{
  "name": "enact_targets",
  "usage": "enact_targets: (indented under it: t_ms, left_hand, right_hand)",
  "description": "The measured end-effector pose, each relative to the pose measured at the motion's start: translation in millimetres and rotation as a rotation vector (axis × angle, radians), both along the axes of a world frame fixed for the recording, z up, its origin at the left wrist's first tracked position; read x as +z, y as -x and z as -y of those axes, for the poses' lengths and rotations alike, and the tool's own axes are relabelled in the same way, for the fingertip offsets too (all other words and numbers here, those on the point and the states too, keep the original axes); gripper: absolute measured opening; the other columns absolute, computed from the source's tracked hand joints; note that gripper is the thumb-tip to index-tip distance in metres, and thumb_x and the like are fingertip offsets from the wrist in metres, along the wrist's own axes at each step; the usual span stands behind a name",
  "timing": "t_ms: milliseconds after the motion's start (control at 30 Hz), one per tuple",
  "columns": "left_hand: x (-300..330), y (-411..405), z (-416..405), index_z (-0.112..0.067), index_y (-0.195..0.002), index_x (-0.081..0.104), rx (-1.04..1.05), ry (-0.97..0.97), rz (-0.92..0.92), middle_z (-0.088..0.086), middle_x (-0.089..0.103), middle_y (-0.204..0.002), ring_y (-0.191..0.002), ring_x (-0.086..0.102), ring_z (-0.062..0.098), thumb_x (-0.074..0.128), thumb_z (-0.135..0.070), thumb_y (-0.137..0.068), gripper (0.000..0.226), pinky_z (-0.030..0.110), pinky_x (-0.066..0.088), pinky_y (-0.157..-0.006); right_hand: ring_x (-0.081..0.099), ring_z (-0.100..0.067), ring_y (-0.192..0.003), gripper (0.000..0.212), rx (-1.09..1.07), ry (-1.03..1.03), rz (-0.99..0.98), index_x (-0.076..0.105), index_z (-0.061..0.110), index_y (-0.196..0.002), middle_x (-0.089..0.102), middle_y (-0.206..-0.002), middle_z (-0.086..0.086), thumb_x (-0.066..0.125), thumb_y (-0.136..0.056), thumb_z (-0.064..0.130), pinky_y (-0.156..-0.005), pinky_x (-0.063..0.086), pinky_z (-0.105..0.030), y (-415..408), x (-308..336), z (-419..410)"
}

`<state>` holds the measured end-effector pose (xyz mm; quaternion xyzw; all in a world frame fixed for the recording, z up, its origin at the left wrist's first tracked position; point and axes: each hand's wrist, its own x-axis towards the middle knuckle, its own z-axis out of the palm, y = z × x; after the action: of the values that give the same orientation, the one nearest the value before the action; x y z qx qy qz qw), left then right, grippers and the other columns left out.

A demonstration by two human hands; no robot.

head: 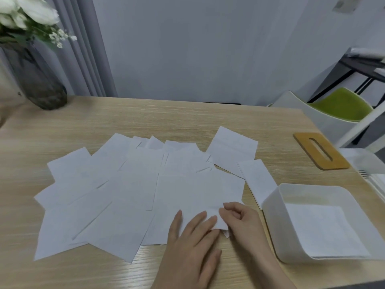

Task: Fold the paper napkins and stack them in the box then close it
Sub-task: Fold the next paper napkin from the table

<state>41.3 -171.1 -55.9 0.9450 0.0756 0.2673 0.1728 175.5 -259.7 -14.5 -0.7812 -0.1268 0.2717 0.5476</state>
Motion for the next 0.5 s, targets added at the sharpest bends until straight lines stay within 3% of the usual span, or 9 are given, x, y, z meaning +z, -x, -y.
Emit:
enact_targets:
  t_ms: [167,267,367,500]
  left_hand:
    - [14,0,-7,-0.022,-0.102,0.071,0.133,0.465,0.161,-0.013,0.062,-0.128,-0.126,0.05,-0.001,0.053,-0.03,-0.09,0.023,0.03,0.032,-0.109]
    - [26,-4,-11,-0.032,-0.116,0.063,0.277,0.845,0.186,-0.025,0.055,-0.131,-0.126,0.046,-0.007,0.058,-0.027,-0.092,0.025,0.012,0.037,-0.101]
    - [38,-10,-18,-0.035,-0.119,0.059,0.371,1.232,0.187,-0.025,0.061,-0.124,-0.115,0.053,-0.013,0.063,-0.018,-0.094,0.031,0.012,0.044,-0.097]
    - [47,-13,-28,-0.027,-0.121,0.061,0.385,1.65,0.138,-0.008,0.07,-0.117,-0.106,0.067,0.004,0.064,-0.028,-0.092,0.03,0.029,0.051,-0.096]
  right_hand:
    - [0.048,0.003,-0.039,0.013,-0.017,-0.049,0.009,0.064,0.01,-0.079,0.056,-0.043,0.01,0.061,-0.088,0.001,-0.045,0.035,-0.008,-2,4,5]
    - [0.046,0.001,-0.039,0.011,-0.016,-0.094,-0.022,0.064,0.008,-0.08,0.054,-0.043,0.008,0.061,-0.089,0.002,-0.044,0.035,-0.009,1,7,6]
    - [0.046,0.001,-0.039,0.011,-0.007,-0.129,-0.031,0.064,0.007,-0.08,0.056,-0.045,0.006,0.06,-0.09,0.002,-0.044,0.034,-0.009,6,11,8]
    - [0.039,-0.002,-0.038,0.009,0.029,-0.142,-0.032,0.064,0.007,-0.082,0.05,-0.042,0.007,0.061,-0.09,0.004,-0.043,0.032,-0.01,12,13,7]
